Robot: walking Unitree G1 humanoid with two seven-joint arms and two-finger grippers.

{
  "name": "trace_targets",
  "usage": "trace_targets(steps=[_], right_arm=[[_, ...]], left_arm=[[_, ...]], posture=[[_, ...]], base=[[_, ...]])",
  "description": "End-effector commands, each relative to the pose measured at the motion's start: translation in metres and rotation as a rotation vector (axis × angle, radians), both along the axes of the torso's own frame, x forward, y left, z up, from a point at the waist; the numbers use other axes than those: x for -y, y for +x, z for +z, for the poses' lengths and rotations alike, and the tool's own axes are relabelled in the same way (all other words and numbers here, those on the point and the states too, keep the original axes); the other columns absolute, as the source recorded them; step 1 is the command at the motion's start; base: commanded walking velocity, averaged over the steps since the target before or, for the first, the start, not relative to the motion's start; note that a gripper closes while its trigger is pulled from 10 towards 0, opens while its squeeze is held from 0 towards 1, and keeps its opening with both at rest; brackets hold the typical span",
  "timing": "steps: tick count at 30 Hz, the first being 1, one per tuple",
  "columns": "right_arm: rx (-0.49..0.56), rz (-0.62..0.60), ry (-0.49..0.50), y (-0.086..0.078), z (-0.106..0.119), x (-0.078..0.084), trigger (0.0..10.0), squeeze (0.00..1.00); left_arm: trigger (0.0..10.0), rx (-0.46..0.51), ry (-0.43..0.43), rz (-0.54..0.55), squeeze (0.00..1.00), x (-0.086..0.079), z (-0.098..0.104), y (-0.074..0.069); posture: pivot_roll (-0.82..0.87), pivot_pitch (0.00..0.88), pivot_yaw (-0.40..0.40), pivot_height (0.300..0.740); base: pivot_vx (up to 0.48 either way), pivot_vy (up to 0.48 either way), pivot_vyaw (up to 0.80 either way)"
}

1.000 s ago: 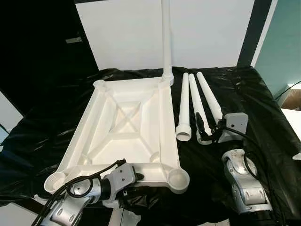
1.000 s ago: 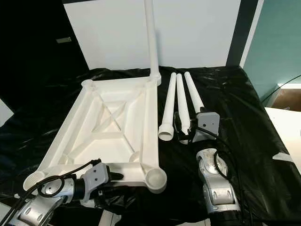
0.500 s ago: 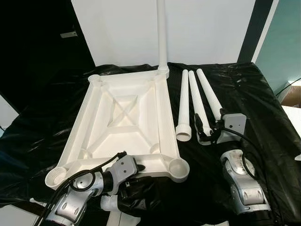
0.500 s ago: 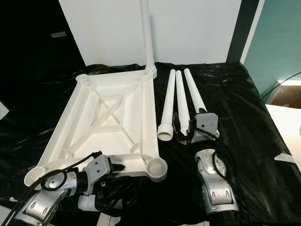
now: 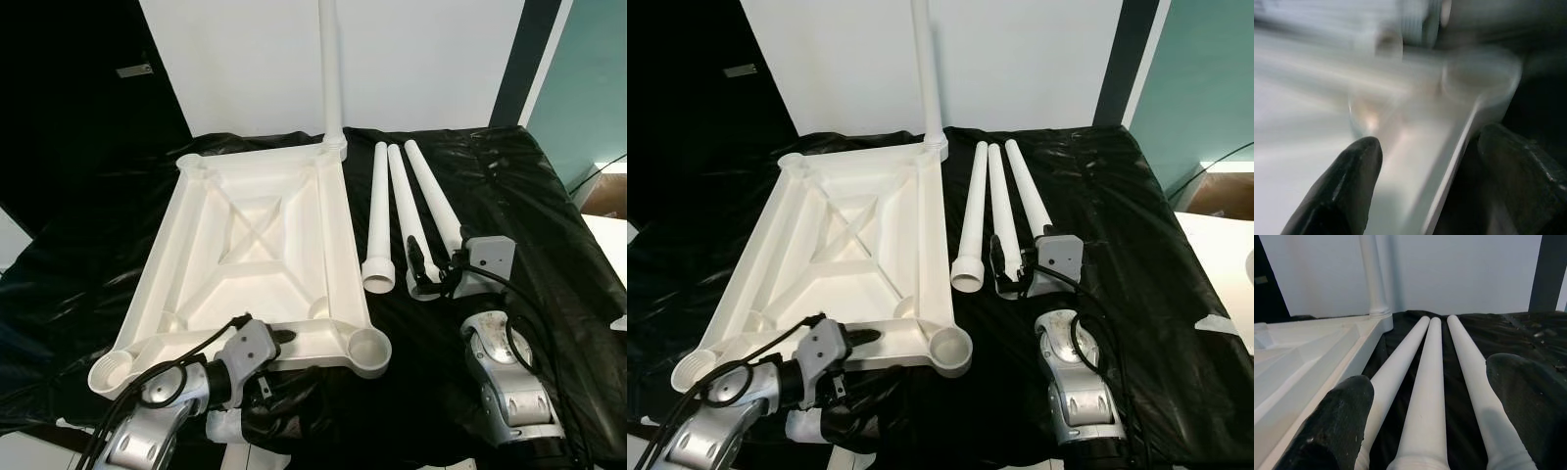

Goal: Building children table

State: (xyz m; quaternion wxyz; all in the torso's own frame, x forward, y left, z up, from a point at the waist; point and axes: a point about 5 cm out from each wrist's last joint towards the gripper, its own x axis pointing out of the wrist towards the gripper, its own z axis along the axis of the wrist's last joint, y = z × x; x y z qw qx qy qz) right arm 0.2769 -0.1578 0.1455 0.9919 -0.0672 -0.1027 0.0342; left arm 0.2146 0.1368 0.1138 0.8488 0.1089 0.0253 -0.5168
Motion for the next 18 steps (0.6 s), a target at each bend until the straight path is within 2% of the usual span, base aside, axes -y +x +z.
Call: trace_targets(steps=[1, 3, 4, 5, 6, 8, 9, 10, 11, 14, 16, 18], right_arm=[[-0.014, 0.013, 0.006, 0.001, -0.002, -0.004, 10.0, 0.0], [-0.014, 0.017, 0.003, 0.001, -0.002, -0.004, 10.0, 0.0], [-0.014, 0.017, 0.003, 0.001, -0.002, -0.004, 10.0, 0.0], [-0.019, 0.028, -0.12, 0.003, -0.003, -0.006, 10.0, 0.0], [-0.021, 0.034, -0.211, 0.004, -0.004, -0.008, 10.0, 0.0], [-0.021, 0.034, -0.211, 0.004, -0.004, -0.008, 10.0, 0.0], [-0.006, 0.061, -0.344, 0.005, -0.002, -0.011, 10.0, 0.0], [0.005, 0.071, -0.451, 0.005, -0.001, -0.013, 10.0, 0.0], [0.005, 0.071, -0.451, 0.005, -0.001, -0.013, 10.0, 0.0], [0.019, 0.074, -0.562, 0.006, 0.003, -0.014, 10.0, 0.0], [0.016, 0.075, -0.595, 0.005, 0.003, -0.013, 10.0, 0.0], [0.016, 0.075, -0.595, 0.005, 0.003, -0.013, 10.0, 0.0]], left_arm=[[10.0, 0.023, -0.08, 0.008, 0.0, -0.002, 0.014, -0.002], [10.0, 0.02, -0.14, 0.001, 0.0, -0.001, 0.022, -0.005], [10.0, 0.02, -0.14, 0.001, 0.0, -0.001, 0.022, -0.005], [10.0, 0.037, -0.236, 0.041, 0.0, 0.001, 0.033, -0.001], [10.0, 0.047, -0.286, 0.069, 0.0, 0.002, 0.039, 0.002], [10.0, 0.047, -0.286, 0.069, 0.0, 0.002, 0.039, 0.002], [10.0, 0.073, -0.362, 0.142, 0.0, 0.004, 0.046, 0.011], [10.0, 0.101, -0.446, 0.26, 0.0, 0.006, 0.051, 0.023], [10.0, 0.101, -0.446, 0.26, 0.0, 0.006, 0.051, 0.023], [10.0, 0.109, -0.556, 0.472, 0.0, 0.011, 0.053, 0.042], [10.0, 0.09, -0.581, 0.523, 0.0, 0.015, 0.051, 0.047], [10.0, 0.09, -0.581, 0.523, 0.0, 0.015, 0.051, 0.047]], posture=[[0.03, 0.0, 0.079, 0.74], [0.03, 0.0, 0.079, 0.74], [0.03, 0.0, 0.079, 0.74], [0.04, 0.0, 0.077, 0.74], [0.03, 0.0, 0.078, 0.74], [0.03, 0.0, 0.078, 0.74], [0.03, 0.0, 0.078, 0.74], [0.02, 0.0, 0.079, 0.74], [0.02, 0.0, 0.079, 0.74], [0.01, 0.0, 0.083, 0.74], [0.01, 0.0, 0.084, 0.74], [0.01, 0.0, 0.084, 0.74]], base=[[0.0, 0.0, 0.0], [0.0, 0.0, 0.0], [0.0, 0.0, 0.0], [0.0, 0.0, 0.0], [0.0, 0.0, 0.0], [0.0, 0.0, 0.0], [0.0, 0.0, 0.0], [0.0, 0.0, 0.0], [0.0, 0.0, 0.0], [0.0, 0.0, 0.0], [0.0, 0.0, 0.0], [0.0, 0.0, 0.0]])
